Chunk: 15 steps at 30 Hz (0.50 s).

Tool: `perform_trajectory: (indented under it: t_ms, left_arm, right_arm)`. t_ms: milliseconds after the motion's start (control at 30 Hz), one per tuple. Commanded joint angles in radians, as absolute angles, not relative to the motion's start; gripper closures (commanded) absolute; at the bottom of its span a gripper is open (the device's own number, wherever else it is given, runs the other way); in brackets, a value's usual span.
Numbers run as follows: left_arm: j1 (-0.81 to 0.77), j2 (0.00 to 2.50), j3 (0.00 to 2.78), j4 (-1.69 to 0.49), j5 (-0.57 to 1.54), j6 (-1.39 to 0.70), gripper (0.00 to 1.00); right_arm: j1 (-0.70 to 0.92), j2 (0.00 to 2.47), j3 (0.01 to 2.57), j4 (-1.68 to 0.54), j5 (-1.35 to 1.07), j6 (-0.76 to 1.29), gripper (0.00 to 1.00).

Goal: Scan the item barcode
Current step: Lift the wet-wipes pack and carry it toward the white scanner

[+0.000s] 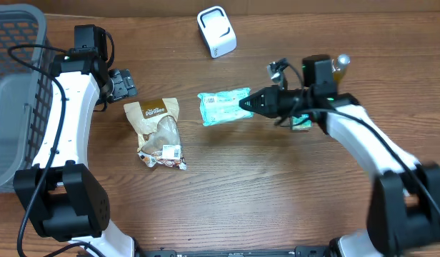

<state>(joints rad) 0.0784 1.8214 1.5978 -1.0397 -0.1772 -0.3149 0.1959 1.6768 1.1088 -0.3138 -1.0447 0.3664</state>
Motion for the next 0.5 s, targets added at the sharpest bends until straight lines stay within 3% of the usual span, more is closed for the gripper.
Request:
perform_trajectory:
  t_ms: [0,467]
  left_arm:
    - [0.071,1.805,1.606,-1.039,-0.191,-0.311,0.0]
    - [0.071,1.805,1.606,-1.039,-0.19,-0.311,0.0]
  right_arm:
    - [0.173,1.536,1.113,-0.412,-1.102,0.207,0.96]
    - [0.156,1.234,1.113,-0.826,-0.958,0.121,0.96]
